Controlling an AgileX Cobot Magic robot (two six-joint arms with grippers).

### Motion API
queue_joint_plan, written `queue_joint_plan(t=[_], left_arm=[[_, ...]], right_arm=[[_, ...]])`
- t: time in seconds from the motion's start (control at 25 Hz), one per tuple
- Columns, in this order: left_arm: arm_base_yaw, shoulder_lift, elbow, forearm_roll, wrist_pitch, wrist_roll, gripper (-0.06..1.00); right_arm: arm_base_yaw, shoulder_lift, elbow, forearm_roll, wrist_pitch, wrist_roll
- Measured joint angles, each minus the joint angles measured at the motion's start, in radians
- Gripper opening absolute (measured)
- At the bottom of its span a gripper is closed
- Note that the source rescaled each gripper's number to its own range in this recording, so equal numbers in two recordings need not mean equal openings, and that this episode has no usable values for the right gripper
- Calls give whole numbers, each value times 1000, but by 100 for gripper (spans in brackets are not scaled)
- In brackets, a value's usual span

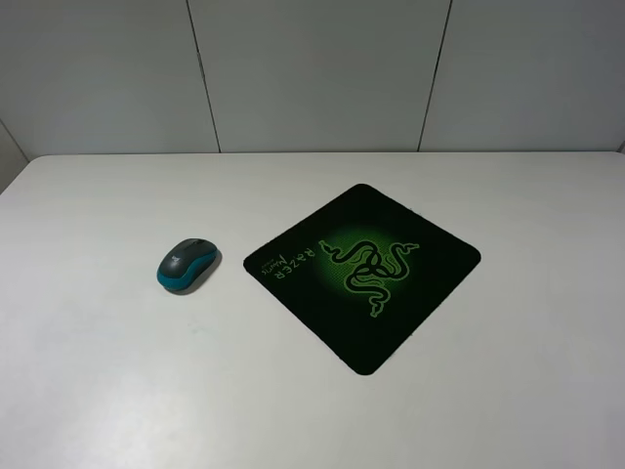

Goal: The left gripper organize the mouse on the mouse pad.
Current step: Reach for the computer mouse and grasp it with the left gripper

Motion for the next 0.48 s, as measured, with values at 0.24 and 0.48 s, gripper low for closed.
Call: queue_joint_plan(t=[0.24,0.48], left_arm=[[0,0,0,0,0,-2,100],[0,0,0,0,0,-2,100]], right_arm=[[0,0,0,0,0,0],[0,0,0,0,0,0]])
